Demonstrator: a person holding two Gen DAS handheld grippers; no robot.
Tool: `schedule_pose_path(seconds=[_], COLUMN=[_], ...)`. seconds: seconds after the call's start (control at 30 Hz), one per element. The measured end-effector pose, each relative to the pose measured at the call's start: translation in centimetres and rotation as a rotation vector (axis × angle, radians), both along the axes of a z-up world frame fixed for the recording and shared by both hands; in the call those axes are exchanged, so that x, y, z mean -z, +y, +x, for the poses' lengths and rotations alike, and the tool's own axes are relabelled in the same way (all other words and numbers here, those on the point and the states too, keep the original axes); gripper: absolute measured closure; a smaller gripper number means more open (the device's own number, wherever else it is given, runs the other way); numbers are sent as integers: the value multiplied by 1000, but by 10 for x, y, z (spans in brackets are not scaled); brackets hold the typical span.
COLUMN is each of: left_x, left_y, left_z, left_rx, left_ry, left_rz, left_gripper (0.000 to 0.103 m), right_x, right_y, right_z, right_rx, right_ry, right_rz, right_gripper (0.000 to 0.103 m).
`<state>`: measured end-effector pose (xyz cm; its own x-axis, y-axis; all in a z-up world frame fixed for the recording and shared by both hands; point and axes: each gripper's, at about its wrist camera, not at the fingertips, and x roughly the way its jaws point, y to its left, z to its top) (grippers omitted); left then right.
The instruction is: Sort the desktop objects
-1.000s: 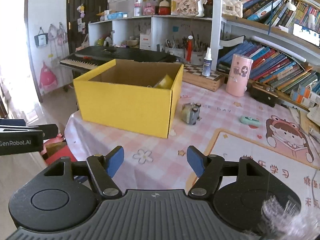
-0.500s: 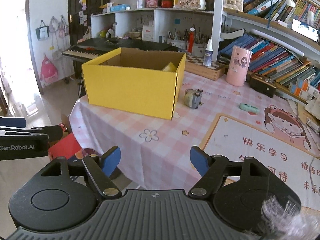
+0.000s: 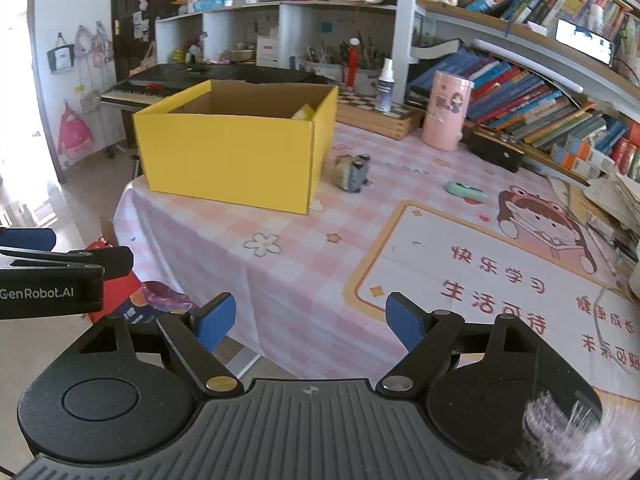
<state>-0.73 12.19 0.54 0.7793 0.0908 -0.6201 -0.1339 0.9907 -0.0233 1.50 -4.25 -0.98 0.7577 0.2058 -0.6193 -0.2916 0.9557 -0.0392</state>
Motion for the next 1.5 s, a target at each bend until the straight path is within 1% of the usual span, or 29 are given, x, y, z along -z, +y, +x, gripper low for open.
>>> schedule_pose_path(seconds=[0.37,0.63,1.1,1.3,1.4,1.5], left_x=[2,3,5,6,7,7], left_y=[-32,-66,-123,-145,-155,-164], left_z=[32,65,129,150,160,172], left_rx=[67,105,124,111,91,70], left_ry=[10,19,35,34,32,24], left_rz=[3,11,17,28,49,75], left_gripper=[13,13,13,14,15,19], right_x=[5,5,6,8,10,11], right_y=[-33,-69,-128,-151,-160,-169], right_z=[16,49,116,145,158,172], right_rx=[69,110,108,86,64,48], right_ry=[16,35,52,63,66,68], right_rz=[3,8,10,24,33,46], right_gripper=[22,22,22,22,24,24])
